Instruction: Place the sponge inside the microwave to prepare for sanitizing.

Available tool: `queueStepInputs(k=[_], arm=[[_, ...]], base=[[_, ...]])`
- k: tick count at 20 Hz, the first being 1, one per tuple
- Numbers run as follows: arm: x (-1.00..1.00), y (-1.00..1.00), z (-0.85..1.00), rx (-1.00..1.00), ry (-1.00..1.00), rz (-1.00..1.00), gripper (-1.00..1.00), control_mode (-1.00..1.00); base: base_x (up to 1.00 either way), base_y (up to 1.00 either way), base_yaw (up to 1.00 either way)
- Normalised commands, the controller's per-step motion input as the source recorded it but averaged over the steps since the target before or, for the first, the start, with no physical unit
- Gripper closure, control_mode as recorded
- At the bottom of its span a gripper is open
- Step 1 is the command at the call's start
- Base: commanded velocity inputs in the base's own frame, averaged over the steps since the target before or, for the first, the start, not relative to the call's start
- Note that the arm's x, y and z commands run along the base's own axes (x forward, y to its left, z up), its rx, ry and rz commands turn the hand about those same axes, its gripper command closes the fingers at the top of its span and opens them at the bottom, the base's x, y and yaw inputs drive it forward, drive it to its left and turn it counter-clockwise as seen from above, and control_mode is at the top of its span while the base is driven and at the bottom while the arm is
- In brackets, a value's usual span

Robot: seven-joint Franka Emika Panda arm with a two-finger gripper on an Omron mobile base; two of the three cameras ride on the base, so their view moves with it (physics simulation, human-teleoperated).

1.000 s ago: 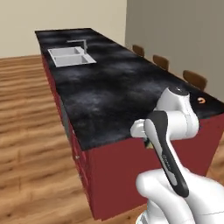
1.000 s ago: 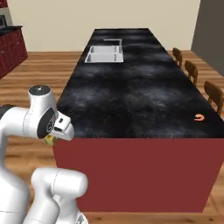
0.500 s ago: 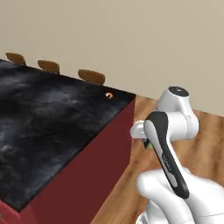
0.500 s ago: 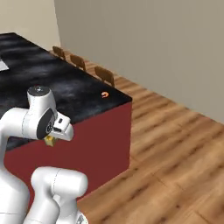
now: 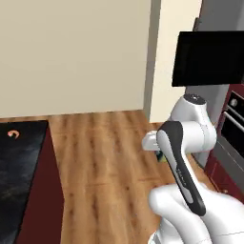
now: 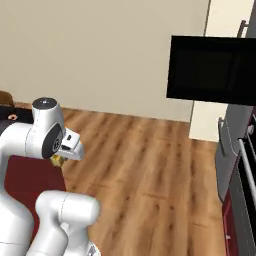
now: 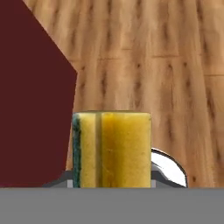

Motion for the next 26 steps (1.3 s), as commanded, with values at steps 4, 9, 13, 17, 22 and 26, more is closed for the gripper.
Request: queueStepInputs(k=[4,9,13,17,22,26], arm=[[0.0,0.0,0.0,0.0,0.0,0.0,1.0,1.0],[0.0,0.0,0.0,0.0,0.0,0.0,1.0,1.0],[0.0,0.0,0.0,0.0,0.0,0.0,1.0,1.0],[0.0,0.0,0.0,0.0,0.0,0.0,1.0,1.0],[0.0,0.0,0.0,0.0,0.0,0.0,1.0,1.0],[0.0,0.0,0.0,0.0,0.0,0.0,1.0,1.0]], base=[[0.0,0.0,-1.0],[0.0,0.04,-0.98],[0.12,0.13,-0.86],[0.35,0.21,-0.67],[0.55,0.3,-0.44],[0.6,0.33,-0.35]])
